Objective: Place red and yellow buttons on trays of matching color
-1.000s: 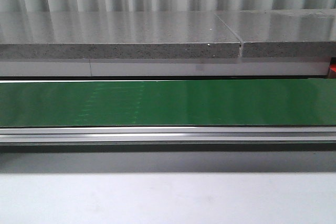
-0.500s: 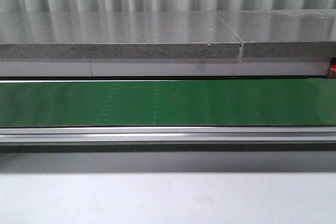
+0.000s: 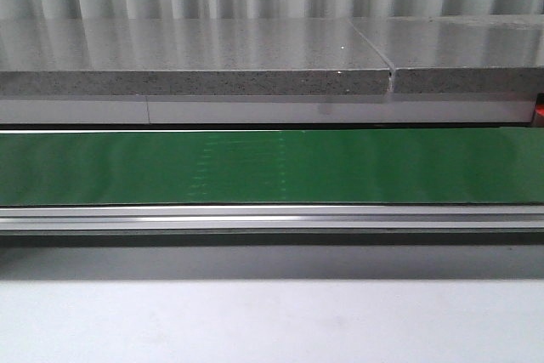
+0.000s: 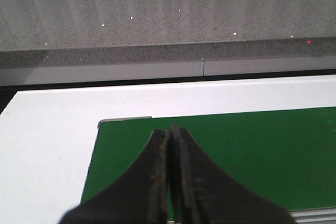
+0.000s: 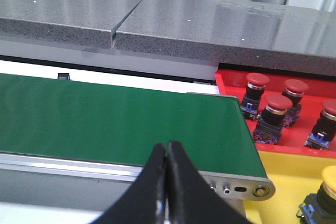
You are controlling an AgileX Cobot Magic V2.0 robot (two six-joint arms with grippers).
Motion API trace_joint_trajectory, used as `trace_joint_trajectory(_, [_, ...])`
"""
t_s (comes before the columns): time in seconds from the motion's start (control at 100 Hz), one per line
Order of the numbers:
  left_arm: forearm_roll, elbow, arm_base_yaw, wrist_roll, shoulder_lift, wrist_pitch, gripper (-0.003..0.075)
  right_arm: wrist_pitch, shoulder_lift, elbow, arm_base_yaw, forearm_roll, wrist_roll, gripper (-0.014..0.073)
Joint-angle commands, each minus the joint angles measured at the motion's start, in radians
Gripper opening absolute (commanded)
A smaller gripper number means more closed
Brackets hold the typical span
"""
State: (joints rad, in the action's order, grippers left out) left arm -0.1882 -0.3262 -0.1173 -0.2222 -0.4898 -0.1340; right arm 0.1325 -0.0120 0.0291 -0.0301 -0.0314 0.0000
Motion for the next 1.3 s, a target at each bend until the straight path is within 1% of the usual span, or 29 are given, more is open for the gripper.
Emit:
trace_joint_trajectory(0.0, [-0.038, 0.027, -0.009, -0.043, 0.037, 0.151, -0.002, -0.088, -0.013, -0.007, 0.0, -0.011, 0.0, -0.0071])
trace_joint_trajectory(0.17, [-0.012, 0.142, 0.017, -0.043, 0.147, 0.158, -0.002, -0.088, -0.013, -0.007, 0.0, -0.011, 0.0, -0.0071])
trace_joint_trajectory(0.32, [0.072, 0.231, 0.064, -0.006, 0.267, 0.158, -0.002, -0.088, -0.013, -0.007, 0.0, -0.011, 0.0, -0.0071])
trace_joint_trajectory(0.52, [0.074, 0.337, 0.084, 0.005, 0.426, 0.158, -0.002, -0.088, -0.013, -0.007, 0.0, -0.011, 0.0, -0.0071])
trace_joint_trajectory(0.62, [0.048, 0.373, 0.084, 0.005, 0.501, 0.164, -0.002, -0.088, -0.013, -0.007, 0.0, -0.011, 0.0, -0.0071])
trace_joint_trajectory(0.67, [0.038, 0.373, 0.084, 0.005, 0.532, 0.123, -0.002, -0.088, -0.013, -0.007, 0.0, -0.011, 0.0, -0.0071])
trace_joint_trajectory(0.96, [0.026, 0.373, 0.084, 0.005, 0.53, 0.134, -0.002, -0.088, -0.012, -0.007, 0.0, -0.011, 0.0, -0.0071])
trace_joint_trajectory(1.06, [0.063, 0.373, 0.084, 0.005, 0.53, 0.134, -0.002, -0.088, -0.012, -0.007, 0.0, -0.011, 0.0, -0.0071])
trace_joint_trajectory(1.29, [0.063, 0.373, 0.084, 0.005, 0.53, 0.134, -0.002, -0.088, -0.012, -0.007, 0.0, -0.011, 0.0, -0.0071])
